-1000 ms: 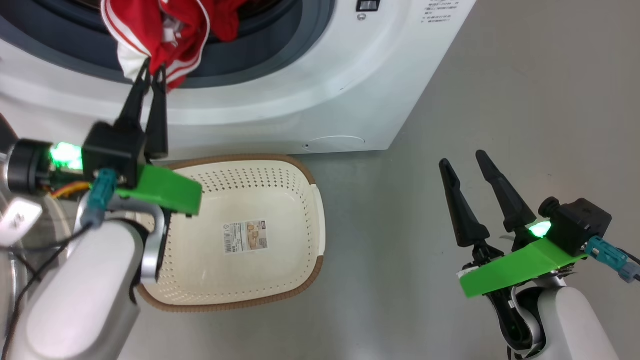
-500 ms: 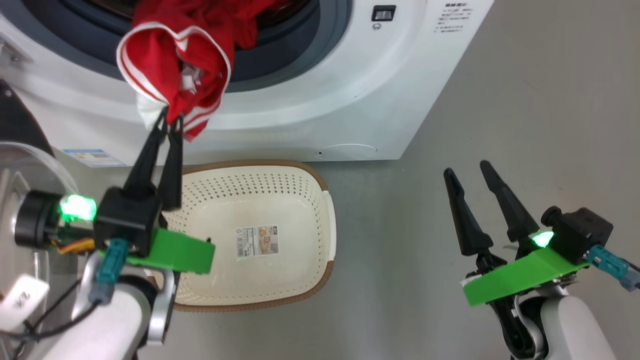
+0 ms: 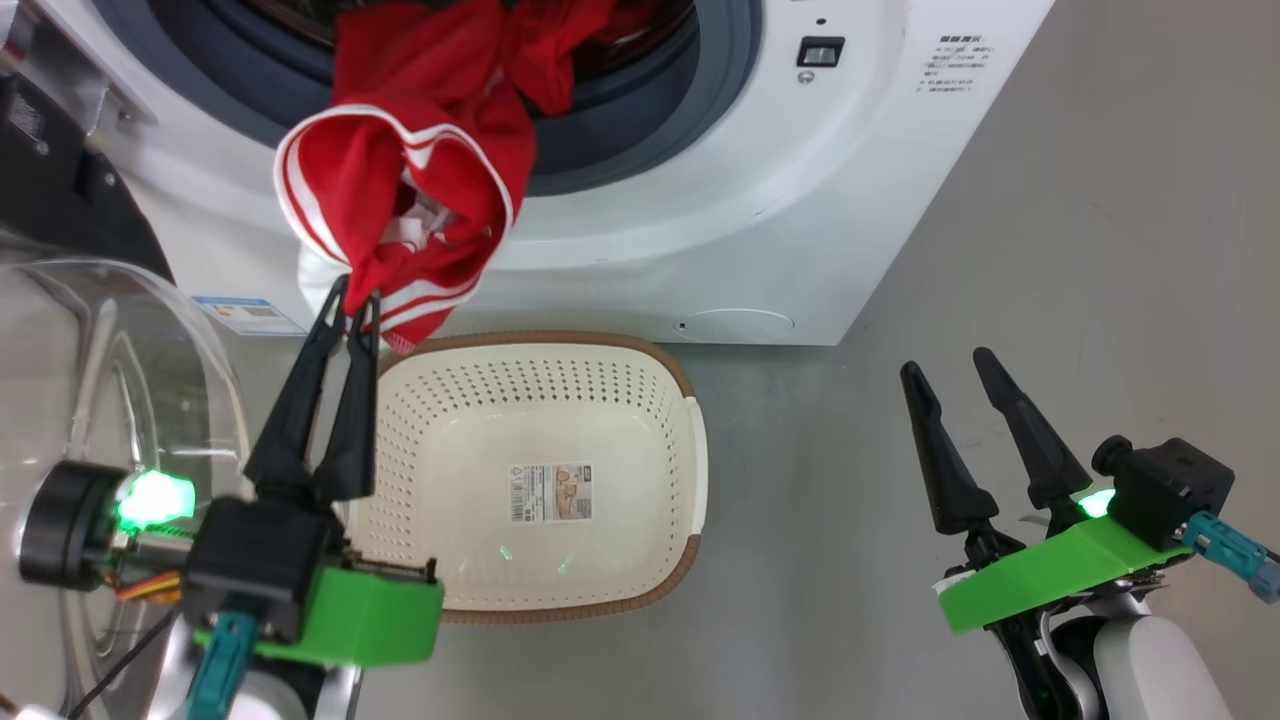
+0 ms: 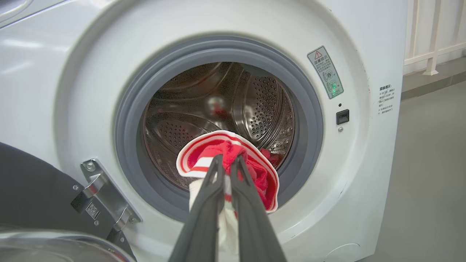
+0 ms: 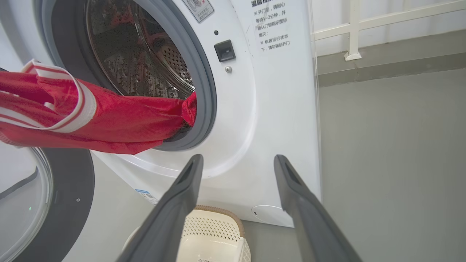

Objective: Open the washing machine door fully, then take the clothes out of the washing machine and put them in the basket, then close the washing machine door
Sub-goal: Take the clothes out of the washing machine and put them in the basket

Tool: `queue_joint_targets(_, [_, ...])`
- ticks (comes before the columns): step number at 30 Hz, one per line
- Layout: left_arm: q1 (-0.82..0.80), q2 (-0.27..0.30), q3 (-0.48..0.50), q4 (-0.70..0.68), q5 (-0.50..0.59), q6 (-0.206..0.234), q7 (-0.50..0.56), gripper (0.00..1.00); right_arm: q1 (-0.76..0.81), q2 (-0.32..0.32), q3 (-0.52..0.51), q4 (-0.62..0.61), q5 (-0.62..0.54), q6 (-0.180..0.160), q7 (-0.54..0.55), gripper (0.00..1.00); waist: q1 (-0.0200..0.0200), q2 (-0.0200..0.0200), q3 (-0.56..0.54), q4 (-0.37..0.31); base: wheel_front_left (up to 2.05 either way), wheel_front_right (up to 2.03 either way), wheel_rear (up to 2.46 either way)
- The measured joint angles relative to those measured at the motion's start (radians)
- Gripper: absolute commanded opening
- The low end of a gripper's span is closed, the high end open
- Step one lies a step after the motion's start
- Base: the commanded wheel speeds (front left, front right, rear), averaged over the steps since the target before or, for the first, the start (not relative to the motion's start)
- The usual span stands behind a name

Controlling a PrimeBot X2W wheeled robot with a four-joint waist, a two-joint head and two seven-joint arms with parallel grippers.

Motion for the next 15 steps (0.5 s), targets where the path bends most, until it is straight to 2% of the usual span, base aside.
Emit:
queue_joint_targets(7, [0.013,0.035,0.002,-0.131,0.069,0.027,0.025,0.0,0.006,0.0,-0.001,-0.005,0.0,0.0,0.009,1.0,0.0,0.0,-0.016,0.008,0.0,0.0,0.0])
queue_joint_targets(15, [0.01,0.047,-0.011,-0.223,0.124,0.032,0.079,0.0,0.017,0.0,-0.002,-0.008,0.0,0.0,0.009,1.0,0.0,0.0,-0.028,0.005,0.0,0.0,0.0])
